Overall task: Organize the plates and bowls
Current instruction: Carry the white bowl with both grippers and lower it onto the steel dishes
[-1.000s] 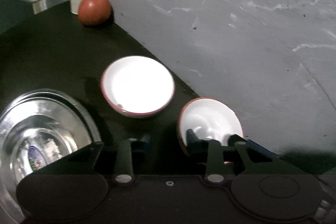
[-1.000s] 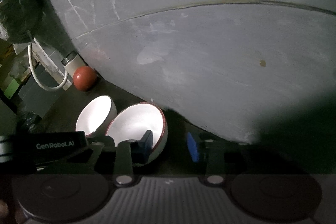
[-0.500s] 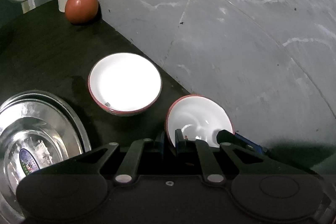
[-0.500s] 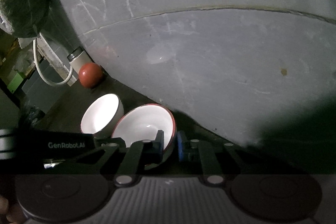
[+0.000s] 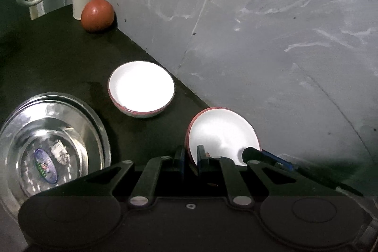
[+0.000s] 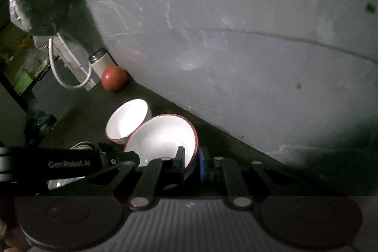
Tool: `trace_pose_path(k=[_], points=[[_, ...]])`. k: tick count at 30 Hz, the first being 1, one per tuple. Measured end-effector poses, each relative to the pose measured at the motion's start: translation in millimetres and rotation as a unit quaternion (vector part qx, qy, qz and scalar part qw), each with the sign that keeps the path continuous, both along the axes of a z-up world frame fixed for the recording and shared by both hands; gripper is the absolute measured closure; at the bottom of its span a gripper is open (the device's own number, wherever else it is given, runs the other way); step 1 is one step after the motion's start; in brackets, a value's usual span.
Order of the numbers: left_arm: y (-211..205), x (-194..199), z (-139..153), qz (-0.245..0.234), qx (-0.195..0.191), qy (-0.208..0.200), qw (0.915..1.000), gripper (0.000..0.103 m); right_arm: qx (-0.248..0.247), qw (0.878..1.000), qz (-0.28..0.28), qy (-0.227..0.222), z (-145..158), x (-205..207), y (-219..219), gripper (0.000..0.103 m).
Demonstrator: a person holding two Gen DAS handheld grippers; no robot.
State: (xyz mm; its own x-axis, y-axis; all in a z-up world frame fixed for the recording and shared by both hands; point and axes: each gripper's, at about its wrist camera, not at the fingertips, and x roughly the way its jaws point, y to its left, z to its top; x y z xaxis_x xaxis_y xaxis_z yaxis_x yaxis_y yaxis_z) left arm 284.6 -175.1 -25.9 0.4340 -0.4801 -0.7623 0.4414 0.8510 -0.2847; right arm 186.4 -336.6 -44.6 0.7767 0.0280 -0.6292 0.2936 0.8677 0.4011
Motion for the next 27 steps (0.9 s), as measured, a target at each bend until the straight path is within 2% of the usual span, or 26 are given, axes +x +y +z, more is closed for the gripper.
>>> trace_pose_path(k=[15,27], points=[[30.5,-45.5,32.6,0.011,-0.009,-0.021,0.9997,0.093,-0.002,1.0,0.028,-0.014,30.7,-33.2,20.7,0.09],[66.8,-71.7,38.9,0.024,-0.011,-0.017,0.9995,0.093,-0.006,0.997,0.076,-0.004,41.9,-49.5,48.0,0.09]])
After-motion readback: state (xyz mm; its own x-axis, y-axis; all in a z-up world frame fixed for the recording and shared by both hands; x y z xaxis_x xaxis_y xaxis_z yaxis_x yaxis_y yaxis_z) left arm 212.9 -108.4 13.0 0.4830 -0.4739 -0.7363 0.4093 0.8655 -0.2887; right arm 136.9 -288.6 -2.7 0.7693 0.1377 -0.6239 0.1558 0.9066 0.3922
